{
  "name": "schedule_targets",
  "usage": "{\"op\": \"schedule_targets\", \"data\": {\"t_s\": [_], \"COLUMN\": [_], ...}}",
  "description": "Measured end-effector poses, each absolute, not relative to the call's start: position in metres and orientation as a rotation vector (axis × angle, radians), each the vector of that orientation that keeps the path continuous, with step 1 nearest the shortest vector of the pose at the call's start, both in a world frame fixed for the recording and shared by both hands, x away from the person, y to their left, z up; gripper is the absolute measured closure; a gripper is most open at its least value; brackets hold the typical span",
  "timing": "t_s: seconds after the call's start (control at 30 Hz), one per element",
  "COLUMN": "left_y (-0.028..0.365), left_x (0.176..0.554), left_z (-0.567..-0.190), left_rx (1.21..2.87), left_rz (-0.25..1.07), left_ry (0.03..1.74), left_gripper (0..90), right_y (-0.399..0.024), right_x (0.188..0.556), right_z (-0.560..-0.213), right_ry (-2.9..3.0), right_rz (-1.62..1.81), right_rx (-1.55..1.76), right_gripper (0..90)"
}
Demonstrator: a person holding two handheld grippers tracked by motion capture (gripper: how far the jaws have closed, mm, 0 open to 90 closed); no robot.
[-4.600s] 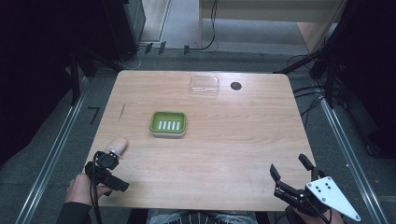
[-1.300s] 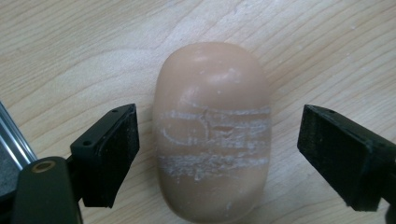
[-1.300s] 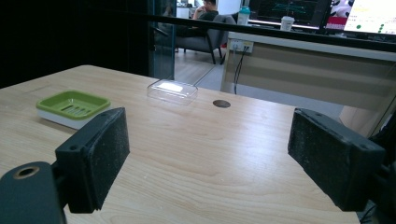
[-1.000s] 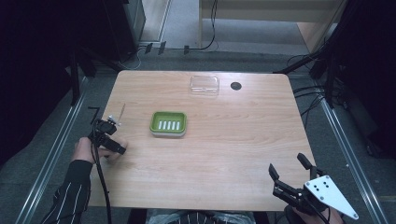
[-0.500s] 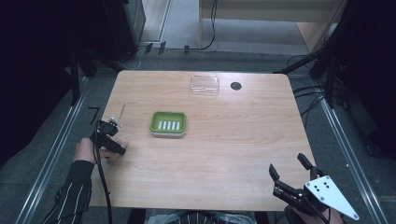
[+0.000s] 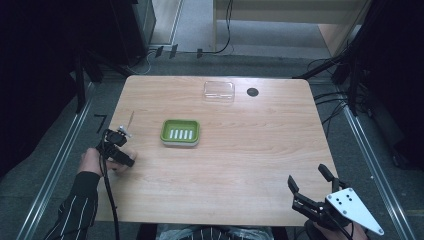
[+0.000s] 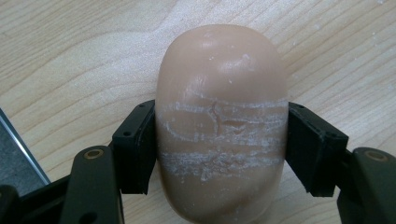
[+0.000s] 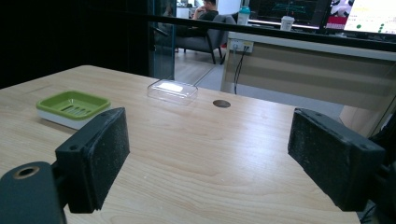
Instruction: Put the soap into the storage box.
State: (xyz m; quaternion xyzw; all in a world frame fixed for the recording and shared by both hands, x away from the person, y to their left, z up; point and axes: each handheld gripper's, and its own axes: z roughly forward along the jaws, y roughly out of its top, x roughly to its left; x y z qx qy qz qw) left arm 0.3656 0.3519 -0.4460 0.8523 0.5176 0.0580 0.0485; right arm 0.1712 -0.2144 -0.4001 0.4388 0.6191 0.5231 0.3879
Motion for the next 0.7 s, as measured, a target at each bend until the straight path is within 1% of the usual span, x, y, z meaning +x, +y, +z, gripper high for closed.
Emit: {"op": "schedule_targets", "data": {"t_s": [0.23, 0.7], "left_y": [0.348, 0.338], "left_x": [0.362, 0.362], "left_z": [-0.44, -0.431], "left_rx": [2.599, 2.637], "left_rz": [0.2, 0.19], "left_ry": [1.545, 1.471], "left_gripper": [33.4, 33.4], "right_y": [-0.214, -0.215], "right_x": [0.171, 0.171], "right_z": [-0.4, -0.4], "right_ry": [1.574, 1.574], "right_rz": [1.333, 1.331], "right_rx": [1.114, 1.11], "right_gripper": [13.2, 13.2]}}
